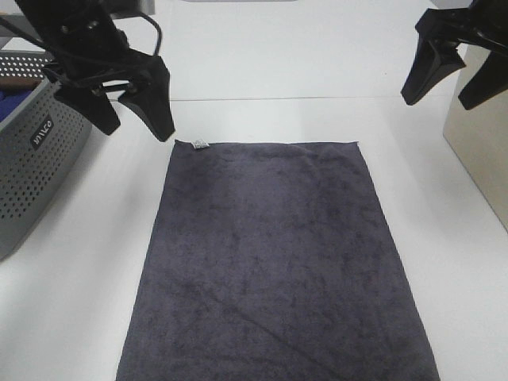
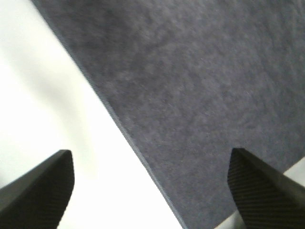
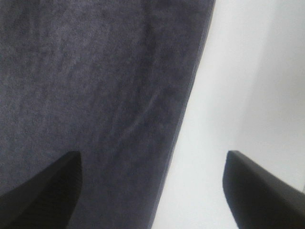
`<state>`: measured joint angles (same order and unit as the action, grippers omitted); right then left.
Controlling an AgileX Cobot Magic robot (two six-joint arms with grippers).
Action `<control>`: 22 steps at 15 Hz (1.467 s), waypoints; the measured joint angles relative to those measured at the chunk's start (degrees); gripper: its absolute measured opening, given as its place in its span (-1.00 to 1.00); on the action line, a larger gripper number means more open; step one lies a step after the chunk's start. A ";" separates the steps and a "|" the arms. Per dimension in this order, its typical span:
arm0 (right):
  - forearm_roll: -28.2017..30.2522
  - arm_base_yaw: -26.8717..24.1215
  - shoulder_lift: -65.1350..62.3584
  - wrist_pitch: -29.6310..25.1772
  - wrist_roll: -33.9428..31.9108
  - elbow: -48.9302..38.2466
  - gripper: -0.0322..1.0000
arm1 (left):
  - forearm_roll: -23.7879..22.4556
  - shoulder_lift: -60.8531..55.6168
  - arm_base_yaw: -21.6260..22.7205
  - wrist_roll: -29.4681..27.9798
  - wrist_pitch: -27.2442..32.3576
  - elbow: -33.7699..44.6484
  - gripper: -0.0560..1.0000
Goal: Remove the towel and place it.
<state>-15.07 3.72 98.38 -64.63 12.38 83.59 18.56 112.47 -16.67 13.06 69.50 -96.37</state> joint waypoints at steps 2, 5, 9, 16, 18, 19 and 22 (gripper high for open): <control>-1.20 0.00 6.65 -0.69 2.46 6.76 0.58 | 2.18 2.52 4.41 1.20 0.00 -3.67 0.66; -1.38 0.00 16.73 -3.09 4.30 16.96 0.58 | 7.45 8.42 7.33 3.38 0.06 -10.03 0.66; -1.38 -0.06 29.11 -4.81 4.47 31.40 0.58 | 10.03 19.31 7.33 3.67 0.11 -20.63 0.66; -7.96 -4.35 42.91 -4.81 6.02 41.20 0.57 | 8.77 35.35 7.56 2.58 -0.92 -37.18 0.66; -9.57 -4.35 45.32 -4.81 7.45 41.42 0.56 | 8.31 37.24 8.02 2.58 -1.32 -37.41 0.66; -10.54 -4.53 47.90 -4.87 7.62 42.63 0.56 | 8.02 38.50 8.71 2.58 -1.66 -37.41 0.66; -11.57 -5.61 50.36 -4.87 7.68 44.58 0.56 | 7.85 38.96 8.88 3.27 -1.72 -37.41 0.66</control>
<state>-26.64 -1.89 148.74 -69.50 20.05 128.17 26.41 151.43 -7.79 16.33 67.78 -133.79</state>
